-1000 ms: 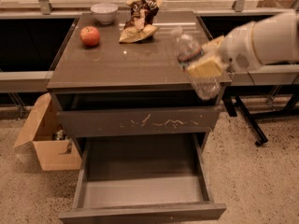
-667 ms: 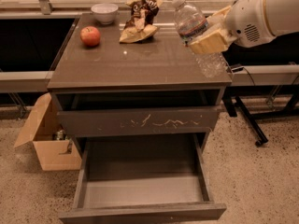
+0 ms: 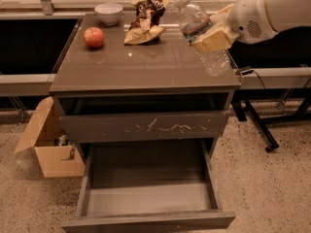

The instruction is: Pick water bottle from middle drawer and place on counter

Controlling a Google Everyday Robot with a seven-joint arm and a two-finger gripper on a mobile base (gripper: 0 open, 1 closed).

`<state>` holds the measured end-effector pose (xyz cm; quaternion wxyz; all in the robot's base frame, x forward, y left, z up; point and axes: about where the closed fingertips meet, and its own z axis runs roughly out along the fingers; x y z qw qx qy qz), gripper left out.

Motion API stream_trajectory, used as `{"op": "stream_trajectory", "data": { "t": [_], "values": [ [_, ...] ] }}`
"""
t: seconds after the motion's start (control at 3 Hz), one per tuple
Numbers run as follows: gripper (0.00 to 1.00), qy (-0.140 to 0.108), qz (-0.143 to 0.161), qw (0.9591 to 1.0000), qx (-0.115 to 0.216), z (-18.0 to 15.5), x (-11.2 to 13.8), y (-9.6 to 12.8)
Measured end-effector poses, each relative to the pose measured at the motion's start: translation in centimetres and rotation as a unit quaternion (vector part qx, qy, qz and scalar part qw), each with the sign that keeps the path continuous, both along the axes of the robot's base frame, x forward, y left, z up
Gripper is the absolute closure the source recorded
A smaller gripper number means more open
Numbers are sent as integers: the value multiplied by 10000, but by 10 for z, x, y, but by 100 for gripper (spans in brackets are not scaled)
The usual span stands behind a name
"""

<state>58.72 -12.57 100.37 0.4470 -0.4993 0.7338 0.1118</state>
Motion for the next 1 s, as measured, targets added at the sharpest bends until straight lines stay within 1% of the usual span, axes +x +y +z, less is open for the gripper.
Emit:
{"op": "stream_trajectory", "data": {
  "t": [0.33, 0.67, 1.0],
  "values": [
    [100, 440, 163, 9983, -333, -28, 70, 4],
    [100, 877, 414, 9933, -632, -58, 125, 26],
    [100, 1078, 384, 9899, -840, -74, 153, 37]
  ]
}}
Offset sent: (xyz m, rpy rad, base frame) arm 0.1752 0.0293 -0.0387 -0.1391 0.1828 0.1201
